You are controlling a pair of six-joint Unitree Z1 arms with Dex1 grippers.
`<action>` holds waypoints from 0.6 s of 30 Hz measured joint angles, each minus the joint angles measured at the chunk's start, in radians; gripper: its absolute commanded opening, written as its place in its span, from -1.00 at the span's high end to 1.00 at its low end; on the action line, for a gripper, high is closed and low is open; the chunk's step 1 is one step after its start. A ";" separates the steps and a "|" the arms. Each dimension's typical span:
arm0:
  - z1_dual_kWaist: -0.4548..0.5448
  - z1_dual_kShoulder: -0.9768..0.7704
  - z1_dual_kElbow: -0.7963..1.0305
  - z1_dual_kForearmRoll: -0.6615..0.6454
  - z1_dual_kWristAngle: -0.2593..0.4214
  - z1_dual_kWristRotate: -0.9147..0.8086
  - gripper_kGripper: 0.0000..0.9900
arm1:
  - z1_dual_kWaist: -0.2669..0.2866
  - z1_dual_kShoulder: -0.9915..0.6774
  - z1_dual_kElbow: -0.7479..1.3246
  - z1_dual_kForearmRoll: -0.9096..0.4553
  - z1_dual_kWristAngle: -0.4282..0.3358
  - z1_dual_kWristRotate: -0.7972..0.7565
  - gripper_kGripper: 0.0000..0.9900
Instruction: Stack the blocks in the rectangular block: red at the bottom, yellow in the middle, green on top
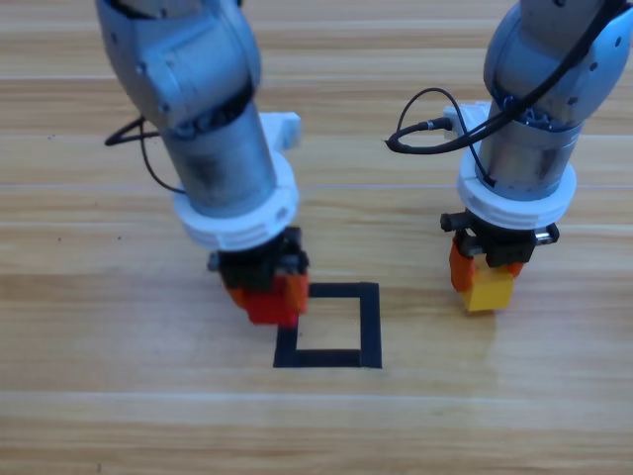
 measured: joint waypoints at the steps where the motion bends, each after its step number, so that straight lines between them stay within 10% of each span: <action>1: -0.016 0.002 0.000 0.000 0.002 -0.017 1.00 | 0.000 0.000 0.000 0.000 0.000 0.000 0.62; 18: -0.142 0.192 -0.274 0.161 0.070 -0.132 1.00 | -0.011 -0.001 0.002 0.000 -0.014 -0.001 0.62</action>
